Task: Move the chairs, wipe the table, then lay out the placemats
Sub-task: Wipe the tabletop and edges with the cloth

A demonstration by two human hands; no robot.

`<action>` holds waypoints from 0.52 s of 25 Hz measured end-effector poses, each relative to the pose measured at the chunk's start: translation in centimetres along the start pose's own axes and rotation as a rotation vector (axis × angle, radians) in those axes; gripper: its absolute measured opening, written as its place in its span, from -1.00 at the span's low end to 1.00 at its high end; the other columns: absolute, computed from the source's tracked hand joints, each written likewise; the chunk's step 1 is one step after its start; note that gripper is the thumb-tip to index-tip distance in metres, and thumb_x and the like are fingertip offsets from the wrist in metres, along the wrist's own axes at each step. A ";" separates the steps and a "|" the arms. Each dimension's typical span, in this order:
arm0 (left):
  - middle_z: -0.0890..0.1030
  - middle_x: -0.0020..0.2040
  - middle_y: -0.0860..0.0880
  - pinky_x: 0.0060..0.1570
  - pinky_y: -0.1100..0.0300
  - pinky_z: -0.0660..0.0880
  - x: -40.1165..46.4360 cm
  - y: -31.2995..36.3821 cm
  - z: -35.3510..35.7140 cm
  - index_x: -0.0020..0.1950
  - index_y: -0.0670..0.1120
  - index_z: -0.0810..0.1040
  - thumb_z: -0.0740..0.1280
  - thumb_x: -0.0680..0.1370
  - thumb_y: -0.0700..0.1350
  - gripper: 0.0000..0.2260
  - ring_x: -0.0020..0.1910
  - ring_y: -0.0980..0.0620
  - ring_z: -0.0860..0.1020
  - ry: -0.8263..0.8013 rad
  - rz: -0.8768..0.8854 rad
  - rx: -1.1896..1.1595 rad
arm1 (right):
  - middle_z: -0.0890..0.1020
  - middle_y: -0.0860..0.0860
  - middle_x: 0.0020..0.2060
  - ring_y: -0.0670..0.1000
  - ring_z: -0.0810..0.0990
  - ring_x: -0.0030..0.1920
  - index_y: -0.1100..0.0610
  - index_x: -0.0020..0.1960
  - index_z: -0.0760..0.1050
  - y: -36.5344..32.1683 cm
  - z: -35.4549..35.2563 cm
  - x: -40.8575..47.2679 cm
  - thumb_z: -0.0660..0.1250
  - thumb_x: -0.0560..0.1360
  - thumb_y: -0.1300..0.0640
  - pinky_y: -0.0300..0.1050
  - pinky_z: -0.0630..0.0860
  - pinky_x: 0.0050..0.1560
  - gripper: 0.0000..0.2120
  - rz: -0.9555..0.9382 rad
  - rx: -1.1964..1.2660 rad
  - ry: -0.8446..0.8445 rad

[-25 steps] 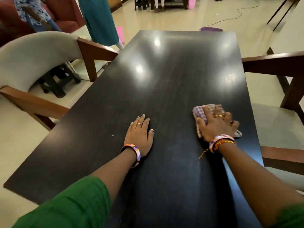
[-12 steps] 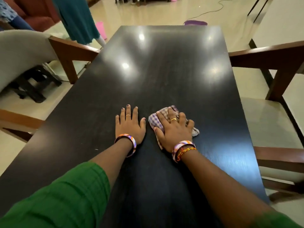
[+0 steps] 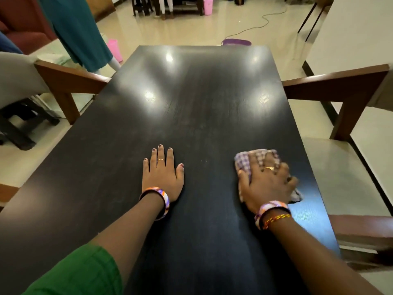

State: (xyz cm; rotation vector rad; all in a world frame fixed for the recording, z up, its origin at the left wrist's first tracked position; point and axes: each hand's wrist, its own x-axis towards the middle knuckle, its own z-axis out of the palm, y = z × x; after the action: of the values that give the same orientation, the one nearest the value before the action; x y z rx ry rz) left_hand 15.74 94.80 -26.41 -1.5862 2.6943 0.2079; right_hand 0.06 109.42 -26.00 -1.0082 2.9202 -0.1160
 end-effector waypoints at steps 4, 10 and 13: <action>-0.05 0.57 -0.10 0.52 -0.04 -0.09 5.0 2.4 0.3 0.55 -0.07 -0.02 -0.06 0.63 0.02 -0.51 0.55 -0.08 -0.08 0.051 -0.032 -0.026 | 0.43 0.07 0.38 0.29 0.40 0.28 -0.15 0.36 0.39 -7.8 0.6 1.4 0.00 0.44 -0.20 0.15 0.08 0.14 -0.47 -0.287 0.064 0.074; -0.03 0.57 -0.11 0.51 -0.03 -0.09 11.5 5.0 1.1 0.55 -0.08 0.00 -0.05 0.63 0.03 -0.50 0.55 -0.07 -0.07 0.095 -0.018 -0.042 | 0.03 0.00 0.54 0.22 0.00 0.48 -0.16 0.50 0.06 -9.2 0.6 14.8 -0.04 0.58 -0.18 0.27 -0.02 0.38 -0.49 -0.197 0.131 -0.009; -0.05 0.57 -0.08 0.51 -0.01 -0.11 11.9 5.1 1.3 0.55 -0.04 -0.02 -0.07 0.62 0.06 -0.49 0.56 -0.04 -0.09 0.093 -0.022 -0.043 | 0.12 0.09 0.51 0.25 0.08 0.46 -0.11 0.49 0.11 -4.4 -0.4 20.5 -0.05 0.57 -0.19 0.27 0.03 0.38 -0.49 0.047 0.098 0.013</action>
State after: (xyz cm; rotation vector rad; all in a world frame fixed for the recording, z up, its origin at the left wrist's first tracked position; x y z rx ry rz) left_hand 5.43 87.03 -28.03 -1.6778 2.7575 0.1976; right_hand -13.40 93.37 -25.70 -0.9276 2.9146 -0.2613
